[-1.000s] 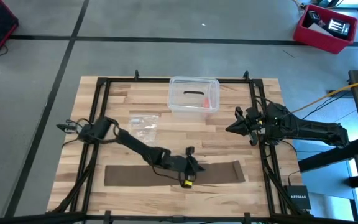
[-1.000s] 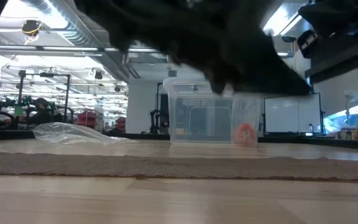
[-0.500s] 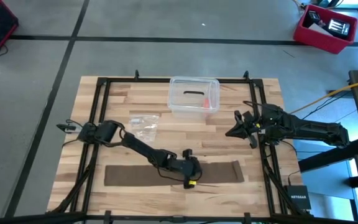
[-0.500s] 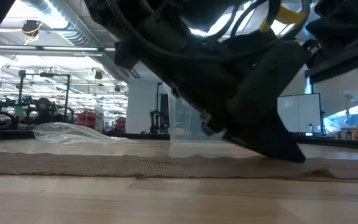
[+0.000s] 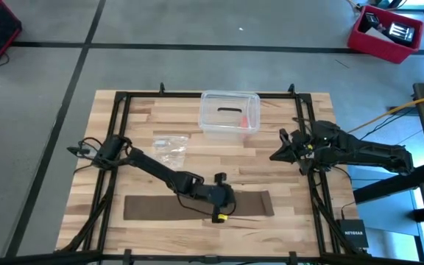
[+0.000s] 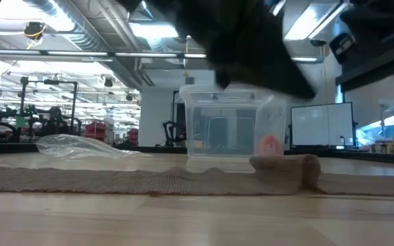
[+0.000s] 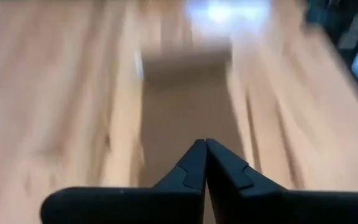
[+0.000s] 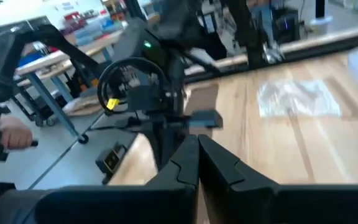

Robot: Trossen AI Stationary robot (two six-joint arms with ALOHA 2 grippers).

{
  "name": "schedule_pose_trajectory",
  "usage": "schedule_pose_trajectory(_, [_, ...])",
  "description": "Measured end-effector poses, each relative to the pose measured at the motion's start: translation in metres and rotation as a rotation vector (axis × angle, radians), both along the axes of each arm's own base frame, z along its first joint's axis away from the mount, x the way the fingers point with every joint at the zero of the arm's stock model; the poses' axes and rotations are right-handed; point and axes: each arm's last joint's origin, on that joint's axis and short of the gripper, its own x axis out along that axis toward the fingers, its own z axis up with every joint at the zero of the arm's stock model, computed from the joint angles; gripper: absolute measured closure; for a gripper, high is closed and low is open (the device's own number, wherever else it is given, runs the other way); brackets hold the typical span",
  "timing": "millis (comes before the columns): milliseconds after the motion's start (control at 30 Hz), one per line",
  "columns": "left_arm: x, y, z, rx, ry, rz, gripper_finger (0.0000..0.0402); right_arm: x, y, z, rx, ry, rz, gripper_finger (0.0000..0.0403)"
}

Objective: Roll bandage
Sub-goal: Roll the brown bandage

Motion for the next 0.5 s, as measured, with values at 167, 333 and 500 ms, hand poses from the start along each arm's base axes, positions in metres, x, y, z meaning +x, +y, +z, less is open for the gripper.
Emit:
schedule_pose_trajectory(167, [0.019, 0.016, 0.020, 0.014, -0.272, -0.015, 0.0400, -0.003, 0.000, 0.019, -0.012, -0.060, -0.006, 0.0391])
schedule_pose_trajectory(333, [0.034, 0.036, 0.024, 0.088, -0.317, -0.001, 0.0400, -0.003, 0.000, 0.020, -0.005, -0.048, -0.039, 0.0391])
schedule_pose_trajectory(500, [0.062, 0.045, 0.037, 0.089, -0.385, -0.043, 0.0389, -0.003, -0.003, 0.017, -0.011, -0.019, -0.121, 0.0391])
